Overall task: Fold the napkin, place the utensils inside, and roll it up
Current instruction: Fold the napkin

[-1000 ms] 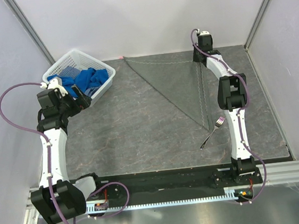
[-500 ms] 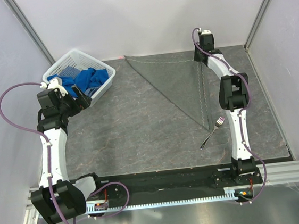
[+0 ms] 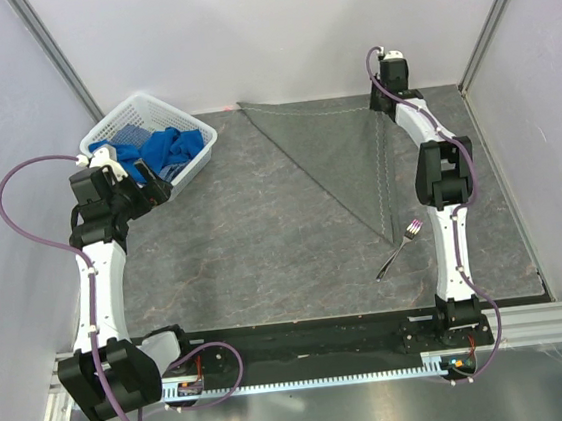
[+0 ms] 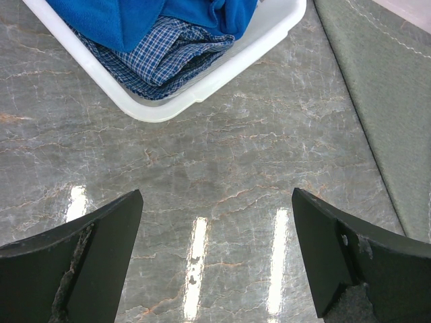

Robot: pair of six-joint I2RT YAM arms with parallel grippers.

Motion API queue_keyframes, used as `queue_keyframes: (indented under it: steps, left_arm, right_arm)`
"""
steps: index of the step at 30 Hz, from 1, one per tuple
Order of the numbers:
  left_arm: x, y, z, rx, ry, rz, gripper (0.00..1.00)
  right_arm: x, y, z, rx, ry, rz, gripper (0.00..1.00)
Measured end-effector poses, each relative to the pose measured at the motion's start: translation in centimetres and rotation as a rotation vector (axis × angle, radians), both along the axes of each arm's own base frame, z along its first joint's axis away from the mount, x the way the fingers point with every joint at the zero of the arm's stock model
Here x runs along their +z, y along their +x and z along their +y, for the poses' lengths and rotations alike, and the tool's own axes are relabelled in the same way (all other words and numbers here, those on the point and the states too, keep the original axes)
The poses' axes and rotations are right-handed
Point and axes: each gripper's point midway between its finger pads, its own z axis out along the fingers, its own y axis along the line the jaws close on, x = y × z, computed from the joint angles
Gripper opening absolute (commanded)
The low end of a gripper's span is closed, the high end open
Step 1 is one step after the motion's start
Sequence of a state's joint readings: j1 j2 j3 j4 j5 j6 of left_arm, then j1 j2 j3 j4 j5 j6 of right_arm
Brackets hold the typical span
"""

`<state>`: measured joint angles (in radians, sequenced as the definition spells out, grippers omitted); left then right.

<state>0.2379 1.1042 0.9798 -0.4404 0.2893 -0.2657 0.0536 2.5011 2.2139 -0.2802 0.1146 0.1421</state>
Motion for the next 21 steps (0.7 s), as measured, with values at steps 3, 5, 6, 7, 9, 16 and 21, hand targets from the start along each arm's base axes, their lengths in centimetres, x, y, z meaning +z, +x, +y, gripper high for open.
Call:
queue_keyframes:
  steps: [3,5,6,7,9,16,21]
  left_arm:
    - [0.0,0.0,0.0,0.0,0.0,0.0,0.99]
    - [0.0,0.0,0.0,0.0,0.0,0.0,0.99]
    - [0.0,0.0,0.0,0.0,0.0,0.0,0.99]
    - [0.0,0.0,0.0,0.0,0.0,0.0,0.99]
    - [0.0,0.0,0.0,-0.001,0.0,0.0,0.99]
    - [0.0,0.0,0.0,-0.001,0.0,0.0,0.99]
    - [0.0,0.0,0.0,-0.001,0.0,0.0,0.99]
  right_arm:
    - [-0.1,-0.2,-0.2,-0.003,-0.001,0.005,0.0]
    - [-0.1,-0.4,-0.3,-0.004,-0.001,0.008,0.0]
    - [0.1,-0.4,-0.4,-0.005,-0.001,0.007,0.0]
    - [0.2,-0.4,-0.4,-0.006,-0.003,0.004,0.0]
    - [0.4,-0.4,-0.5,-0.009,-0.008,0.001,0.0]
    - [0.4,-0.4,-2.0,-0.031,-0.009,0.001,0.0]
    - [0.5,-0.2,-3.2,-0.046,-0.011,-0.003,0.0]
